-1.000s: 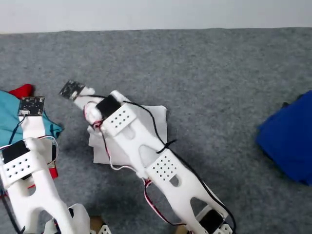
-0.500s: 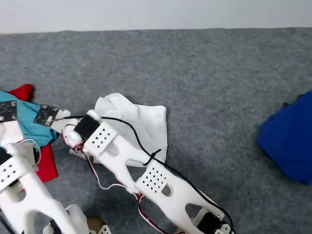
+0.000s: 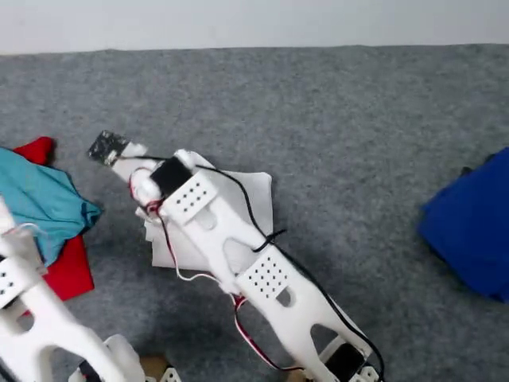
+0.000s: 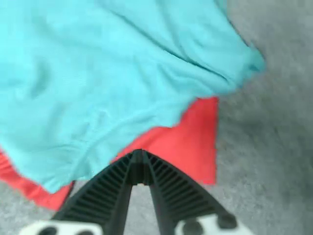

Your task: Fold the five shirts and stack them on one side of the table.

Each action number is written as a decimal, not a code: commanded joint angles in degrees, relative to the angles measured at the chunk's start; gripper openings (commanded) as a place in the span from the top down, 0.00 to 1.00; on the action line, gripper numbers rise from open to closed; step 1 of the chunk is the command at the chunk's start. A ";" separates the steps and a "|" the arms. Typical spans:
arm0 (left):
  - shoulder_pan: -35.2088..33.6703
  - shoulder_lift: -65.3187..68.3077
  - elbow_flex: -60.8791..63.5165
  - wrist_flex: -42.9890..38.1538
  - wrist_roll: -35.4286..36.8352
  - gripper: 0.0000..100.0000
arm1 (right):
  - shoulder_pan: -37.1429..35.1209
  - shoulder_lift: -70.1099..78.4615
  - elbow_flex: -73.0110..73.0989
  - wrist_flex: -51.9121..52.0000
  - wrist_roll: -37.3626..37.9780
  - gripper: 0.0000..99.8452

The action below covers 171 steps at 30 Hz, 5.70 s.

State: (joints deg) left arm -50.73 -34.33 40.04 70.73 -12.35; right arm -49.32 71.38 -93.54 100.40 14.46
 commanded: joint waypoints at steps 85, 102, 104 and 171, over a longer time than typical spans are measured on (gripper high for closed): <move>20.66 -1.58 -7.60 14.24 1.58 1.00 | 8.84 -34.77 38.42 2.42 -0.62 0.99; 37.71 -1.05 2.68 13.63 -20.66 1.00 | 28.35 -74.86 72.62 2.42 -1.05 0.99; 38.95 -1.05 4.18 12.13 -23.82 0.99 | 31.34 -81.19 79.47 2.33 -1.67 0.99; 42.37 -1.67 18.07 2.29 -46.24 1.00 | 54.29 -133.05 119.21 2.24 -2.99 0.99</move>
State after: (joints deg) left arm -6.24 -34.33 61.41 69.05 -57.01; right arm 4.40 -61.63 26.02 100.40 12.00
